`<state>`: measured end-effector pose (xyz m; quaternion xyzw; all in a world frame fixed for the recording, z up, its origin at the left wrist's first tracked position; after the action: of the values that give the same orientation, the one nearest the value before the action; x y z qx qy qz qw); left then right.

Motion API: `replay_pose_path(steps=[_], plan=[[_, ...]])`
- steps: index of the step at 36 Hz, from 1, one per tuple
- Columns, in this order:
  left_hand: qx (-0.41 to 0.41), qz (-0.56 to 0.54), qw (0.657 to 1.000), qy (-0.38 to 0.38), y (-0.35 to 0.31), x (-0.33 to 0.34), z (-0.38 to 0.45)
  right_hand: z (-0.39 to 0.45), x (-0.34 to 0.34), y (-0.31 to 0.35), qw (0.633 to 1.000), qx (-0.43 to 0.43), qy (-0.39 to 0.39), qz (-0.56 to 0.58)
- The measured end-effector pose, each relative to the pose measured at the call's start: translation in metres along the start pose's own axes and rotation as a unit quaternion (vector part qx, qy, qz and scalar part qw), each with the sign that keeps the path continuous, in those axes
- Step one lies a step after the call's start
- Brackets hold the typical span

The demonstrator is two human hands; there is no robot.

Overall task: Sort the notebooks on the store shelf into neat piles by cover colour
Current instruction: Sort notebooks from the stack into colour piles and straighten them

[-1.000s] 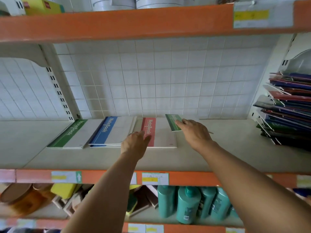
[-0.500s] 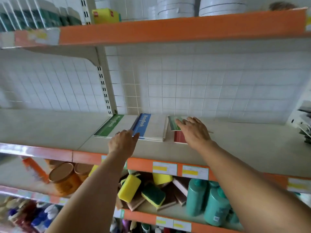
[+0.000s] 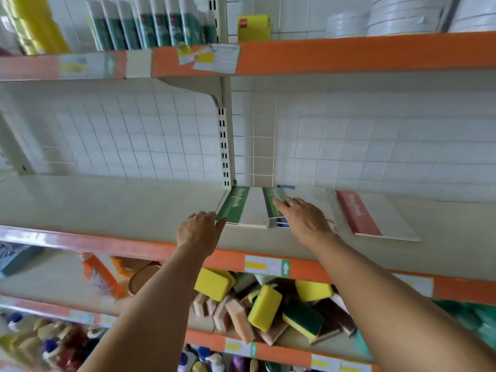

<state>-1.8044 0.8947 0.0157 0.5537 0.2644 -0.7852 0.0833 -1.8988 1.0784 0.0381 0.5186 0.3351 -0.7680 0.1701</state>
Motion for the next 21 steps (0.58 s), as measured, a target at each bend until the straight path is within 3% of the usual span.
replay_pose_path(steps=[21], plan=[[0.009, 0.000, 1.000, 0.013, 0.039, 0.015, 0.064, 0.079, 0.012, 0.083, 0.999, -0.034, 0.018, 0.023]])
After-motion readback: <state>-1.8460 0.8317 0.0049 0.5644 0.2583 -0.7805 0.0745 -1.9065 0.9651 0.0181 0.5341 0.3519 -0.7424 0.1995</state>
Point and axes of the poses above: each hand's wrist, its own z-axis towards the middle knuckle, its own x-axis out of the palm, y = z × x, the point moved 9 cm from there along z, towards the middle knuckle, and after that the axes turned 11 degrees about -z, right-handed, at the moved point
